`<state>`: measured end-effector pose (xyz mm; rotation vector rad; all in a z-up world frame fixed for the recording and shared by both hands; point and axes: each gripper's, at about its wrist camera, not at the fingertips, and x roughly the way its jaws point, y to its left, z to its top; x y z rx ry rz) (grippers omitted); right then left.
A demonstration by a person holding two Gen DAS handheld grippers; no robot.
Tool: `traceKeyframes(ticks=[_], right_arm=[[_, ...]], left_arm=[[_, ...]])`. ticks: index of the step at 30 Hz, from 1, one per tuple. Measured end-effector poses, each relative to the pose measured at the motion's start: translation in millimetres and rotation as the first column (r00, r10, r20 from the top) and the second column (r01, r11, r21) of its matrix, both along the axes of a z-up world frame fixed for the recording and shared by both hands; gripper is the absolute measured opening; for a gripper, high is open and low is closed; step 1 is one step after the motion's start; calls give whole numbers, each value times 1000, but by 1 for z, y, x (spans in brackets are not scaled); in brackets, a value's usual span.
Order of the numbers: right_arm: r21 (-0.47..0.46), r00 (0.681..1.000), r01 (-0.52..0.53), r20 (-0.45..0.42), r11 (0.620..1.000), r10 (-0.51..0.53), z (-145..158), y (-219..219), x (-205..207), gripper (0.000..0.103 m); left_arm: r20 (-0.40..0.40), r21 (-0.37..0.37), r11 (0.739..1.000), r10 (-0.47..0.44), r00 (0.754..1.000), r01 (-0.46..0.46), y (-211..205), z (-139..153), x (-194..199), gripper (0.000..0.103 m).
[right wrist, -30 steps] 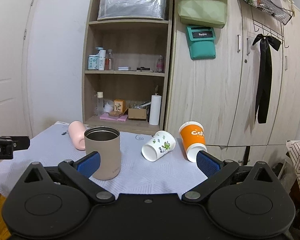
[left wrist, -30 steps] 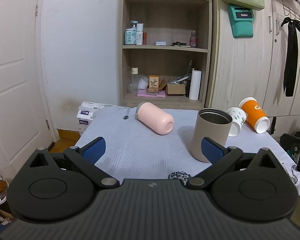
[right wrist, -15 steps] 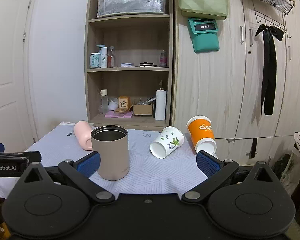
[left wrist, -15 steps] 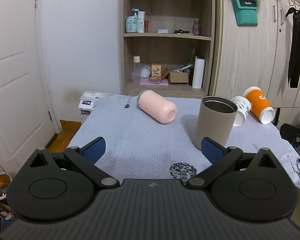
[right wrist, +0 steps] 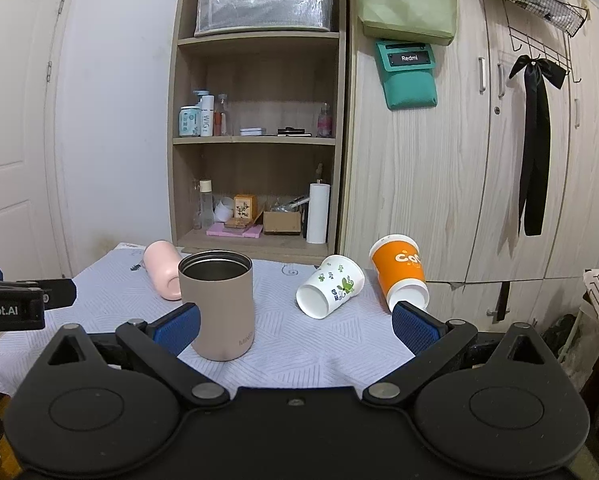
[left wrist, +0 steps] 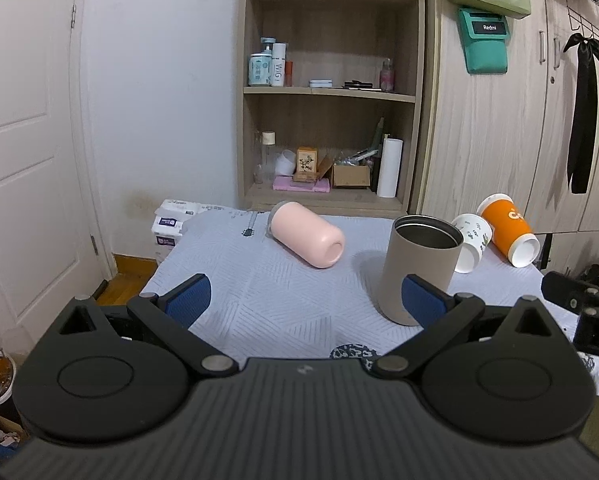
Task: Flip cup upright
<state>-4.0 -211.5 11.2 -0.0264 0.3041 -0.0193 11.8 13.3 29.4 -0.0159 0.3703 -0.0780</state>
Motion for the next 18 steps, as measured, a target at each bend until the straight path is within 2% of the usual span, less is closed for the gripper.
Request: traceKeyframes(ticks=[18], right_arm=[[-25, 1000, 3, 24, 1000, -2, 1, 6, -7, 103]], left_arm=[[31, 44, 999, 8, 999, -9, 1, -1, -9, 103]])
